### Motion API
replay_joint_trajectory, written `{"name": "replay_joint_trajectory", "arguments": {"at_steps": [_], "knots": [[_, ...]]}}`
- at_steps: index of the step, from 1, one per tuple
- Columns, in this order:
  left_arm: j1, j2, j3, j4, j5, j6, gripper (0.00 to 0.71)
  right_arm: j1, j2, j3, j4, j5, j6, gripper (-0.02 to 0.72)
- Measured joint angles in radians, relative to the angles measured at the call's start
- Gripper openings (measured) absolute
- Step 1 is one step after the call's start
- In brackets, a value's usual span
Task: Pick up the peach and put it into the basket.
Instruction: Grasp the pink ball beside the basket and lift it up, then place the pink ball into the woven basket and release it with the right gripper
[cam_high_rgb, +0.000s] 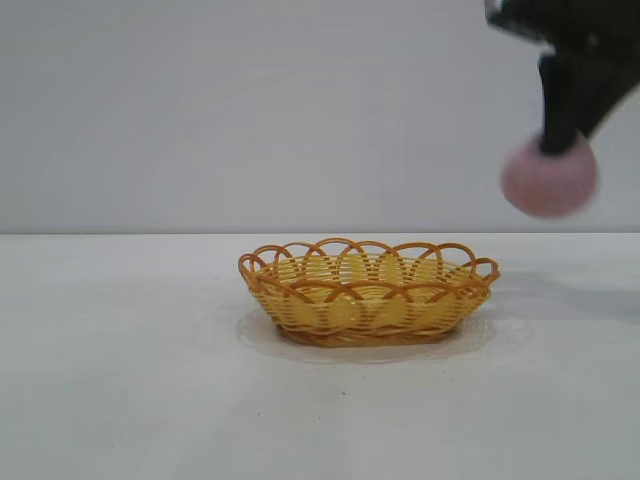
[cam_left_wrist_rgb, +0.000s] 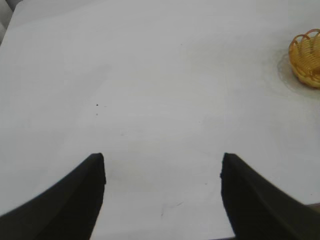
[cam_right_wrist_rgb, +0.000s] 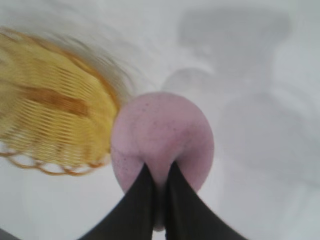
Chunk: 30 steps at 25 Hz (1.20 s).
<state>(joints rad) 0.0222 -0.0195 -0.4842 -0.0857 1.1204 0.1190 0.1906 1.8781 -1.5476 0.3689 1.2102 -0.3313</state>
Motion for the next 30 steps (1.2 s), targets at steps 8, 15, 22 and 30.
{"name": "replay_joint_trajectory", "arguments": {"at_steps": [8,15,22,30], "knots": [[0.000,0.000,0.000,0.000,0.000,0.000,0.472,0.222,0.037,-0.009,0.023,-0.004,-0.002,0.000],[0.000,0.000,0.000,0.000,0.000,0.000,0.472,0.299,0.159,-0.009,0.017,-0.111,-0.002,0.000],[0.000,0.000,0.000,0.000,0.000,0.000,0.472,0.299,0.203,-0.009,-0.005,-0.132,-0.002,0.210],[0.000,0.000,0.000,0.000,0.000,0.000,0.472,0.294,0.203,-0.082,-0.012,-0.058,0.002,0.483]]}}
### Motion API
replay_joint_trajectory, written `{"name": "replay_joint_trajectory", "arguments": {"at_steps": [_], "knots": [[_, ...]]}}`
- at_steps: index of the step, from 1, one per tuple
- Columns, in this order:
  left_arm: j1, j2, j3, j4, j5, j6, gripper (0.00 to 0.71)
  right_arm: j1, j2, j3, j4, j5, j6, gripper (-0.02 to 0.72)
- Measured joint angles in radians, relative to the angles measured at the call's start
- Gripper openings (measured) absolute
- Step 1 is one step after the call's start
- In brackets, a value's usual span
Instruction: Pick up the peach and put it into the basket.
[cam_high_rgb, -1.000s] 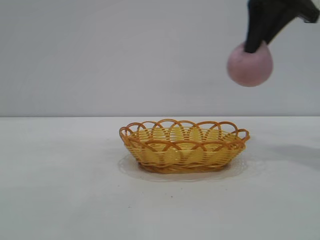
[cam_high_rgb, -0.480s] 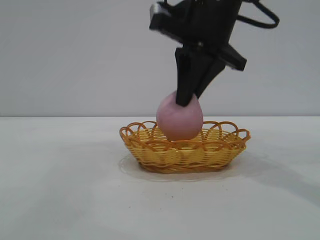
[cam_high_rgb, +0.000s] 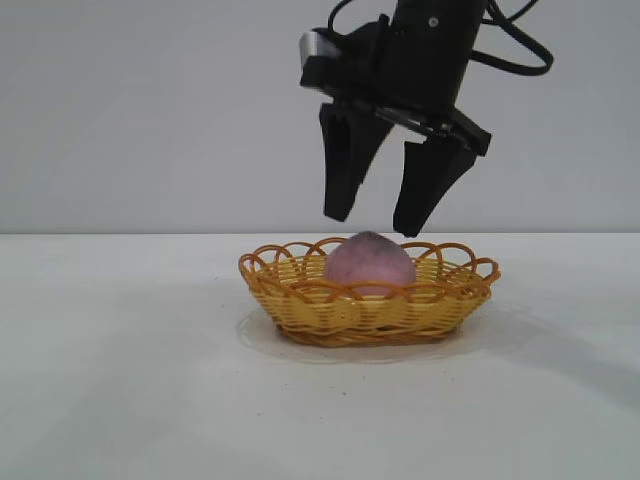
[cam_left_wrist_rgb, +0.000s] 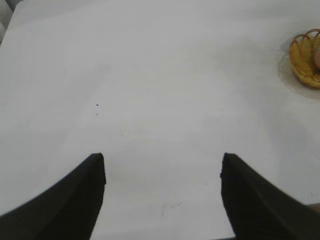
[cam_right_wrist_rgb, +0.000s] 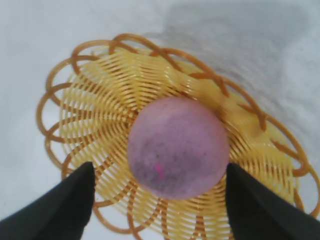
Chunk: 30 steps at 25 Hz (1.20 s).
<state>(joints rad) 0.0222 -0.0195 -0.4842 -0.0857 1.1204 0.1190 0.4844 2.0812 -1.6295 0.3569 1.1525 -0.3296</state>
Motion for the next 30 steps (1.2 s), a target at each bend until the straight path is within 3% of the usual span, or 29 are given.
{"name": "replay_joint_trajectory", "arguments": {"at_steps": [2,3,6,12,15,21,30], "knots": [[0.000,0.000,0.000,0.000,0.000,0.000,0.472,-0.014,-0.002,-0.047,-0.007,0.035,0.000,0.483],[0.000,0.000,0.000,0.000,0.000,0.000,0.472,-0.027,-0.008,-0.071,-0.012,0.050,0.000,0.524],[0.000,0.000,0.000,0.000,0.000,0.000,0.472,-0.075,-0.028,-0.139,-0.057,0.066,0.022,0.508],[0.000,0.000,0.000,0.000,0.000,0.001,0.472,-0.203,-0.036,-0.215,-0.243,0.076,0.094,0.508],[0.000,0.000,0.000,0.000,0.000,0.002,0.472,-0.275,-0.036,-0.216,-0.282,0.080,0.106,0.508],[0.000,0.000,0.000,0.000,0.000,0.002,0.472,-0.432,-0.036,-0.216,-0.285,0.080,0.108,0.508],[0.000,0.000,0.000,0.000,0.000,0.002,0.472,-0.595,-0.042,-0.216,-0.189,0.081,0.117,0.508]]}}
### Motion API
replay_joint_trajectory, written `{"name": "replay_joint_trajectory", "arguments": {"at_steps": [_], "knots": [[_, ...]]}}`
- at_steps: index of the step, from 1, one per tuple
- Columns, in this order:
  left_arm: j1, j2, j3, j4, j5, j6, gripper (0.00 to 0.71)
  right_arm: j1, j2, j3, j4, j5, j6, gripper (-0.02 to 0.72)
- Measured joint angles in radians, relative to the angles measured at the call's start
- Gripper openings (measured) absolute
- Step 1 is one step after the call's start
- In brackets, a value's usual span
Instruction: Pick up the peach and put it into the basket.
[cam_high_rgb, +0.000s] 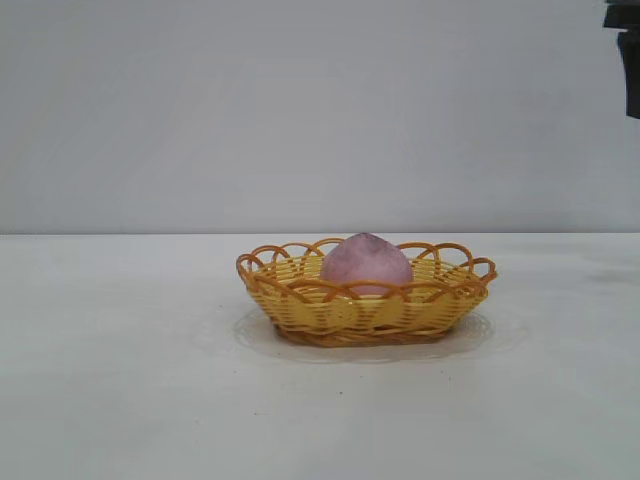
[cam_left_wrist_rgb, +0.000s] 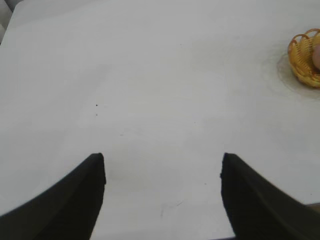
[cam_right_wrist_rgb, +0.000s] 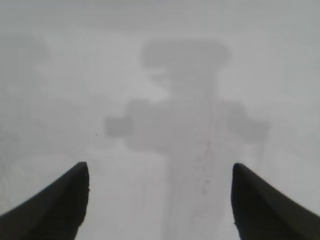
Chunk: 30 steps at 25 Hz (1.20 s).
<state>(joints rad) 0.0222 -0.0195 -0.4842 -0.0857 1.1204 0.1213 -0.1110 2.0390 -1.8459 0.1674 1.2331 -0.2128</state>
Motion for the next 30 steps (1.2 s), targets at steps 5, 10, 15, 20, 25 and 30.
{"name": "replay_joint_trajectory", "arguments": {"at_steps": [5,10,15,20,25,30], "knots": [[0.000,0.000,0.000,0.000,0.000,0.000,0.472,-0.002,-0.087,0.036,0.017,0.002,0.011,0.508],[0.000,0.000,0.000,0.000,0.000,0.000,0.472,-0.002,-0.255,0.194,0.019,0.002,0.014,0.508],[0.000,0.000,0.000,0.000,0.000,0.000,0.472,-0.002,-0.463,0.394,0.017,0.007,0.014,0.508],[0.000,0.000,0.000,0.000,0.000,0.000,0.472,-0.002,-0.714,0.557,0.015,0.009,0.014,0.508],[0.000,0.000,0.000,0.000,0.000,0.000,0.472,-0.002,-0.970,0.709,0.015,0.015,0.014,0.508],[0.000,0.000,0.000,0.000,0.000,0.000,0.472,-0.002,-1.205,0.877,0.017,0.021,0.014,0.508]]}}
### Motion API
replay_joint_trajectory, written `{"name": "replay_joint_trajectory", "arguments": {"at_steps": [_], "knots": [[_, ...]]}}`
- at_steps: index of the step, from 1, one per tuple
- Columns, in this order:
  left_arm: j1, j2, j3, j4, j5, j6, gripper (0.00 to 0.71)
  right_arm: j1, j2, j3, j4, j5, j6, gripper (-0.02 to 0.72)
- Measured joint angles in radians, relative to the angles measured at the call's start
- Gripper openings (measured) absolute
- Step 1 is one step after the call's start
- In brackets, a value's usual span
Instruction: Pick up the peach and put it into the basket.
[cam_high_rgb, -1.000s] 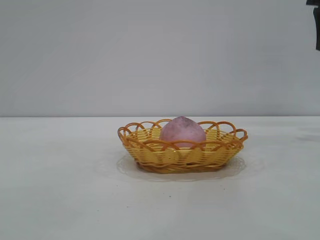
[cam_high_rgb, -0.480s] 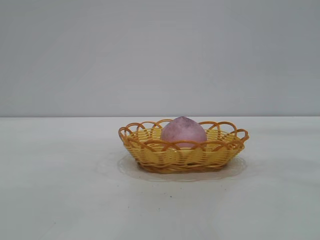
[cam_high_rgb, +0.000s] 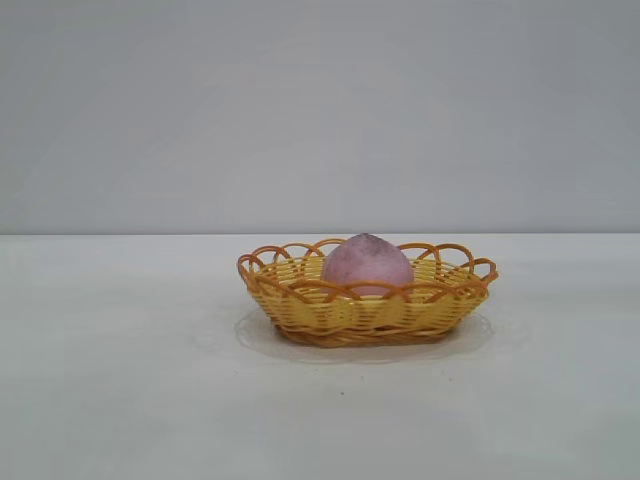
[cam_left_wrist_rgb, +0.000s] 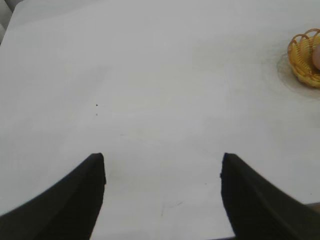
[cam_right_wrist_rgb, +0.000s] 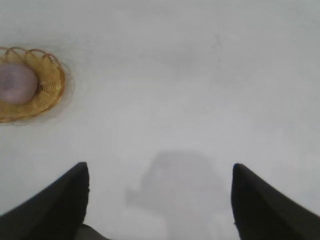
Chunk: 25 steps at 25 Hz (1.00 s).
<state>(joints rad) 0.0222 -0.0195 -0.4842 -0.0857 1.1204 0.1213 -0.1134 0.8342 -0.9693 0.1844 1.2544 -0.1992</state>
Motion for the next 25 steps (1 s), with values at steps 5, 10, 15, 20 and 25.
{"name": "replay_joint_trajectory", "arguments": {"at_steps": [5,10,15,20,25], "knots": [[0.000,0.000,0.000,0.000,0.000,0.000,0.472,0.000,-0.211,0.201,0.002,-0.027,0.000,0.508],[0.000,0.000,0.000,0.000,0.000,0.000,0.472,0.000,-0.359,0.406,0.002,-0.103,0.000,0.508],[0.000,0.000,0.000,0.000,0.000,0.000,0.472,0.017,-0.435,0.480,-0.002,-0.119,0.002,0.508],[0.000,0.000,0.000,0.000,0.000,0.000,0.472,0.089,-0.472,0.480,-0.019,-0.119,0.003,0.508],[0.000,0.000,0.000,0.000,0.000,0.000,0.472,0.103,-0.524,0.480,-0.023,-0.119,0.003,0.454]]}}
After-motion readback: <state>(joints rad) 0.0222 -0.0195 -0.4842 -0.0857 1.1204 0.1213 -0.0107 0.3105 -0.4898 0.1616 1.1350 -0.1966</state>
